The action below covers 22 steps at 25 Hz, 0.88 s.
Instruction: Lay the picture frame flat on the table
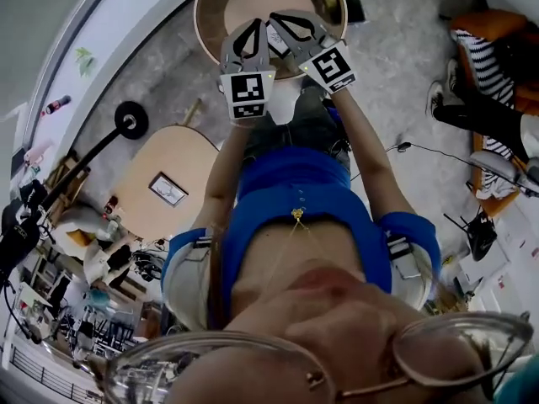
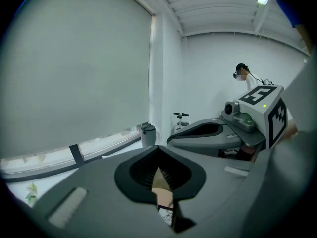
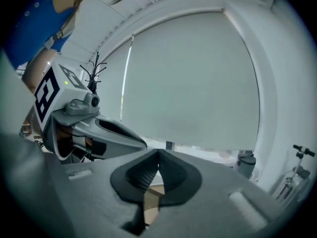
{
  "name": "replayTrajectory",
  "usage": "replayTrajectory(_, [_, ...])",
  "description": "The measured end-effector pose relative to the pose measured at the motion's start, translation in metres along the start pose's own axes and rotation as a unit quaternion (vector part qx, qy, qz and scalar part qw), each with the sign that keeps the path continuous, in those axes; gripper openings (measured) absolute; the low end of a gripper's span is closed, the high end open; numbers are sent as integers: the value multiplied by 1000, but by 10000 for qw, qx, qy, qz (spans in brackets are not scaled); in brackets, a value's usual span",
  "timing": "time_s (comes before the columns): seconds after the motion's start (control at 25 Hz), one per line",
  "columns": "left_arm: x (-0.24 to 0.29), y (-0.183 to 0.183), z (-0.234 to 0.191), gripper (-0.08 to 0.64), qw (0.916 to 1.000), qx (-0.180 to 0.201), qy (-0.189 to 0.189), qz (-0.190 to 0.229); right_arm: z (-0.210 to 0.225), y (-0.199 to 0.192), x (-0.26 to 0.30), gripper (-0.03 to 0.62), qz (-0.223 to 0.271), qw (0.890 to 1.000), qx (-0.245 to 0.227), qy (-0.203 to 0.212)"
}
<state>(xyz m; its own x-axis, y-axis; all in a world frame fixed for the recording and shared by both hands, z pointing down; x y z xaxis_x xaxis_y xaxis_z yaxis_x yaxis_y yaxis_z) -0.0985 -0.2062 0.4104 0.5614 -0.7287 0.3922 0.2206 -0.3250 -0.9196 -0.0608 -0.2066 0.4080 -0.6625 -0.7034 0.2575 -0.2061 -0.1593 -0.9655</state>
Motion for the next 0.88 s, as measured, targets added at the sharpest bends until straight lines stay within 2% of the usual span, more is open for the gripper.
replayTrajectory(0.24, [-31,41,12,-2,9994,6,-117,322,8,60,-25,0,304,9974,-76,-647])
replayTrajectory(0.4, [-54,79,18,-2,9973,45,-148,721,13,90,-44,0,358,9948,-61,-954])
replayTrajectory(0.6, [-67,117,18,-2,9928,337,-64,1146,17,122,-58,0,523,9919,-296,-1119])
replayTrajectory(0.88, [-71,139,17,-2,9897,445,-84,1361,13,142,-62,0,659,9919,-289,-1043])
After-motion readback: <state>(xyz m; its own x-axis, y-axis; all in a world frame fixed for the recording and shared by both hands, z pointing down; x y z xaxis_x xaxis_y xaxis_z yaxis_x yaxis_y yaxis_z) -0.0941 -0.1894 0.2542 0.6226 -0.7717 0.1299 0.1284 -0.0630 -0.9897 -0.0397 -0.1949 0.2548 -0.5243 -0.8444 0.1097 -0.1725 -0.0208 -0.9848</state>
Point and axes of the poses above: the fingertips, and each gripper's own axes: x forward along the fingers, z to its right, y out of its top, the point moved 2 cm from there along -x, backward along the fingers
